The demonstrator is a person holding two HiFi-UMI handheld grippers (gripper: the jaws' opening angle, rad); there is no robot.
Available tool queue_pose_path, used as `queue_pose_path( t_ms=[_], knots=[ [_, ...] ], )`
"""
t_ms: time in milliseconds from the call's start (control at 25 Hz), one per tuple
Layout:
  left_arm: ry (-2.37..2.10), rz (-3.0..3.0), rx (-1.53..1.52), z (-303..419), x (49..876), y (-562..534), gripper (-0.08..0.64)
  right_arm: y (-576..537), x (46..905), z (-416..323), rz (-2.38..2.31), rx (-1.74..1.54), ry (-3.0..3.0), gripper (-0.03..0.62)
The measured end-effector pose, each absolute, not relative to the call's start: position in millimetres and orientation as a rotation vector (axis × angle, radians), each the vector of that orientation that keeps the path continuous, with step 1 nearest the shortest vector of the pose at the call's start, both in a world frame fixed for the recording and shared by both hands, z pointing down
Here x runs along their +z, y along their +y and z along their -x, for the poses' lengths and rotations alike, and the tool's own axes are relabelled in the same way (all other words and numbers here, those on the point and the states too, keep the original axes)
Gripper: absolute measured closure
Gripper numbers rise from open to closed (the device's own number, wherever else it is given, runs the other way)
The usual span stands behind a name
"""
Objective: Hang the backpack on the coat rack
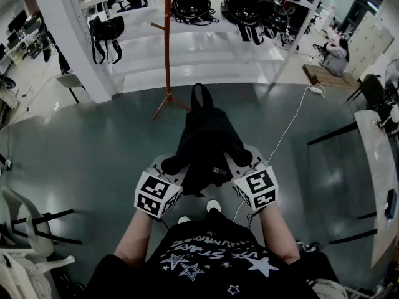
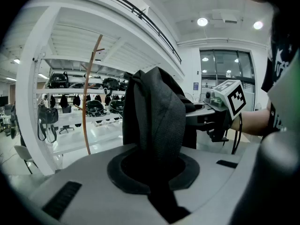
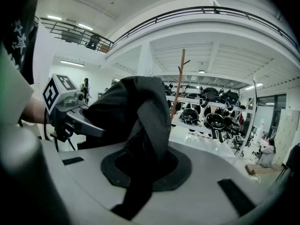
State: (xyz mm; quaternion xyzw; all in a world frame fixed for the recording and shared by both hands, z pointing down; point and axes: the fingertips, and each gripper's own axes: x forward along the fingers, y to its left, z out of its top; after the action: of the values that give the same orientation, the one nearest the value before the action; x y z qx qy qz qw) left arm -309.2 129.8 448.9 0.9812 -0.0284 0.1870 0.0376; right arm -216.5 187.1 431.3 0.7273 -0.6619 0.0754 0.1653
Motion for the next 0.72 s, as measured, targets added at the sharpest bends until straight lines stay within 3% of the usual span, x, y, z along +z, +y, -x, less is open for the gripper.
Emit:
queue_pose_path(
  t_ms=[720],
  knots=[
    [-0.082,-2.944,0.645,391,485,128,0.503,186,470,298,-2.014,0.301,-1.888,0.545]
  ],
)
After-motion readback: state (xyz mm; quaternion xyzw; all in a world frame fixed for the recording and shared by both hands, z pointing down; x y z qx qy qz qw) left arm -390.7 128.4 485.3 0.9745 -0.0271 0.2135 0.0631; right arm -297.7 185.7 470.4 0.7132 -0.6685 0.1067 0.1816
